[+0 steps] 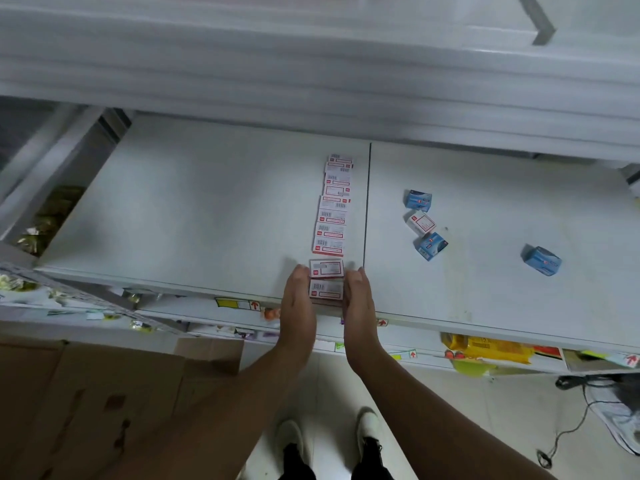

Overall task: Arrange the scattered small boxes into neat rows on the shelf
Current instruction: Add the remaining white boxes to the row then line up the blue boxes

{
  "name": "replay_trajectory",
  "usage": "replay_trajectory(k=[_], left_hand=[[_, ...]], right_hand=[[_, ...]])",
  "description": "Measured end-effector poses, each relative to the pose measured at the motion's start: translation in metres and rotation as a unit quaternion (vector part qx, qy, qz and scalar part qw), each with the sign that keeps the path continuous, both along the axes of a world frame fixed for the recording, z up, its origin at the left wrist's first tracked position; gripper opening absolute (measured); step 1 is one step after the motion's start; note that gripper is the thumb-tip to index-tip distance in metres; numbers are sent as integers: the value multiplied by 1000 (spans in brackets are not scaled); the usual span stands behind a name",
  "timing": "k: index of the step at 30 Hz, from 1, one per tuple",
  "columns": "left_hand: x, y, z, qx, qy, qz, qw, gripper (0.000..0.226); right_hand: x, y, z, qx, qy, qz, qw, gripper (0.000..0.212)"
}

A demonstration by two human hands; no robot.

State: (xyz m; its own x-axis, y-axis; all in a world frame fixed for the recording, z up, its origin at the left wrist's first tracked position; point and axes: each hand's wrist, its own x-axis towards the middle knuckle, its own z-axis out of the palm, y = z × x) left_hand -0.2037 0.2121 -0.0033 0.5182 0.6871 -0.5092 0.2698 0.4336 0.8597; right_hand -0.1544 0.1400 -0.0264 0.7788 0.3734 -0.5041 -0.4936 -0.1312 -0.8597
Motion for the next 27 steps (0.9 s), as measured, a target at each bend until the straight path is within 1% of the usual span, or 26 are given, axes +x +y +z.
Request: replay_trajectory(k=[4,9,12,16,22,27], left_hand=[[9,5,0,-8,1,1,1000,30],[18,13,-4,0,6,-2,1000,32],[20,18,-5,2,1,-15,1000,33],[23,21,-4,8,5,-21,1000,33],[31,24,-3,26,7,-26,999,33],[35,25,-4,32,14,-29,999,38]], right_hand=[[6,7,4,5,10,4,1000,99],[14,12,13,32,22,-13,999,88],[16,16,14,29,21,-11,999,88],[17,24,10,15,12,-11,1000,84],[22,29,13,17,2,-16,1000,70],[28,30,15,11,-4,-8,1000,80]])
